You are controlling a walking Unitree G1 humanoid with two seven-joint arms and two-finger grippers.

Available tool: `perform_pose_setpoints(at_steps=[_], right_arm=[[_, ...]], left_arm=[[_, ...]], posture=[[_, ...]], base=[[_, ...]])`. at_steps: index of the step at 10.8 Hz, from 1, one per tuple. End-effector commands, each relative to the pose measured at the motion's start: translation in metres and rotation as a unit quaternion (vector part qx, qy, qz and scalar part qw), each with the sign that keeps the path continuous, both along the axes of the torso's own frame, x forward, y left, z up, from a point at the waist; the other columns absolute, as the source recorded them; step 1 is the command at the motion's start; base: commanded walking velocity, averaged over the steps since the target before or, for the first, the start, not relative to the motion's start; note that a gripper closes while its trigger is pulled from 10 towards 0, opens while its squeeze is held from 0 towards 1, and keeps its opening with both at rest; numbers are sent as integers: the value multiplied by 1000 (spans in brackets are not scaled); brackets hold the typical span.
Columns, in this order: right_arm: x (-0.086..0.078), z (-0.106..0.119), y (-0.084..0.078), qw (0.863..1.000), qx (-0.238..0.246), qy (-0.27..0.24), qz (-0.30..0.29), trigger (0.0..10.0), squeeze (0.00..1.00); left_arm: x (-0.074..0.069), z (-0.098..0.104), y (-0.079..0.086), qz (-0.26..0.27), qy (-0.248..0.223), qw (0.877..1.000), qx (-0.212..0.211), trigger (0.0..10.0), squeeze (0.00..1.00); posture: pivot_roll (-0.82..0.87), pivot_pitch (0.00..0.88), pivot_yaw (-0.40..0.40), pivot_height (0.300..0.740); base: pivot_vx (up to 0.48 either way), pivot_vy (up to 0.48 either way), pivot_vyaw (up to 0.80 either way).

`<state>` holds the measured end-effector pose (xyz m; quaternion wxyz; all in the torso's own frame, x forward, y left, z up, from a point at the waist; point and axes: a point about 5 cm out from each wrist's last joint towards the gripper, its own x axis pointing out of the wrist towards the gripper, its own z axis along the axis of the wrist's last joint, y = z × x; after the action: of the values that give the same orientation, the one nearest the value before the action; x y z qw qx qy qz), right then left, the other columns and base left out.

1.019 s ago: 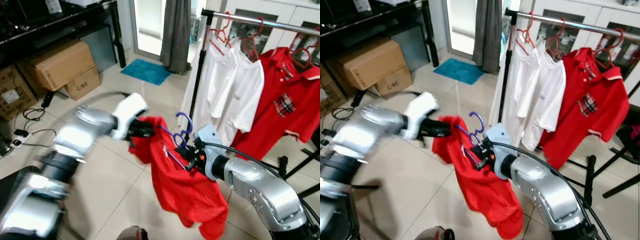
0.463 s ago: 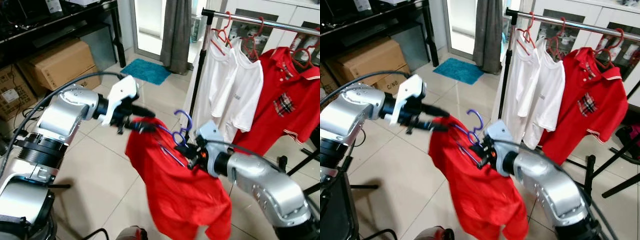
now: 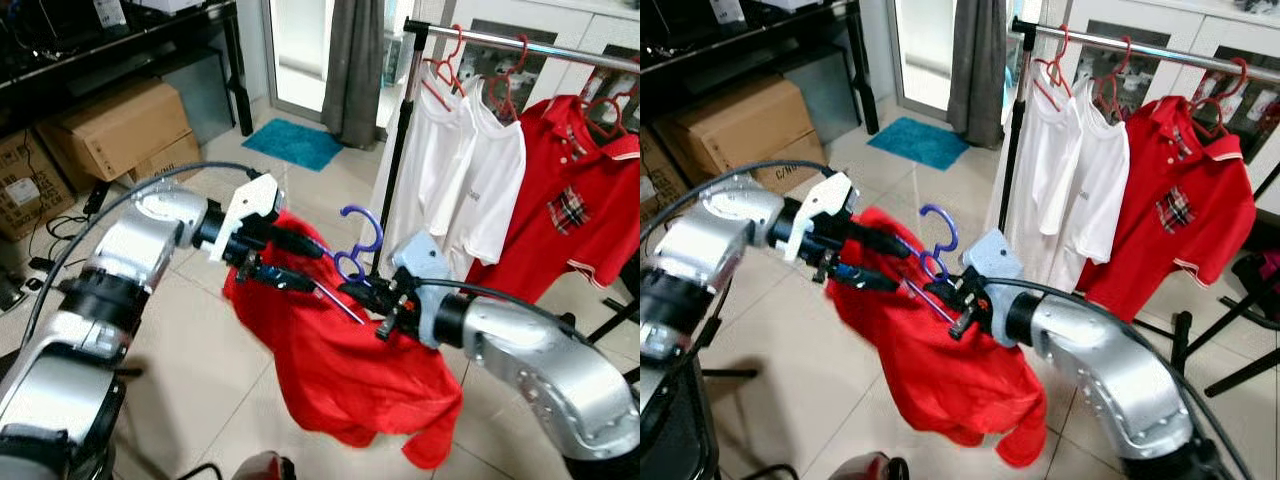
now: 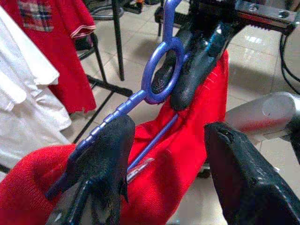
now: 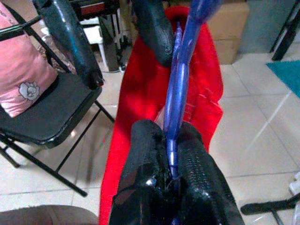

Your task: Hang hanger

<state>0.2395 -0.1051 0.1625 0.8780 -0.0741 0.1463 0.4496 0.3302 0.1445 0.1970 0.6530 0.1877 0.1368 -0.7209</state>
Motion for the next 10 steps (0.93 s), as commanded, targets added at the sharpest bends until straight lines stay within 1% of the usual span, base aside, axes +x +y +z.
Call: perform_pose_setpoints(at_steps=[1,3,4,5,6,7,8,9,10], right_arm=[[-10,11,14,998,23,-24,60,0,0],[-12,12,14,997,18,-30,75,0,0],[-13,11,13,996,10,-30,80,0,0],[-13,10,13,996,7,-29,80,0,0],[-13,8,11,997,3,-25,78,0,0],[-12,6,9,997,0,-23,75,0,0],[-10,3,6,998,-3,-18,68,0,0],[-8,-1,4,998,-11,-15,59,0,0],[-4,-4,3,998,-14,-12,54,0,0]], left_arm=[[2,12,-2,-19,-15,1000,-9,10000,0],[2,24,-5,-33,-21,998,-51,10000,0],[0,36,-3,-38,-26,996,-72,10000,0],[-2,43,-1,-40,-29,996,-74,10000,0],[-8,48,7,-36,-23,998,-39,10000,0],[-14,42,13,-33,-10,999,6,10000,0],[-21,33,15,-38,-3,998,44,10000,149],[-26,27,14,-51,-13,996,73,10000,725],[-29,31,7,-59,-21,997,35,10000,1000]], posture=[[44,0,57,740],[44,0,58,740],[43,0,59,740],[41,0,59,740],[39,0,58,740],[40,0,54,740],[43,0,53,740],[47,0,47,740],[46,0,45,740]], base=[[0,0,0],[0,0,0],[0,0,0],[0,0,0],[0,0,0],[0,0,0],[0,0,0],[0,0,0],[0,0,0]])
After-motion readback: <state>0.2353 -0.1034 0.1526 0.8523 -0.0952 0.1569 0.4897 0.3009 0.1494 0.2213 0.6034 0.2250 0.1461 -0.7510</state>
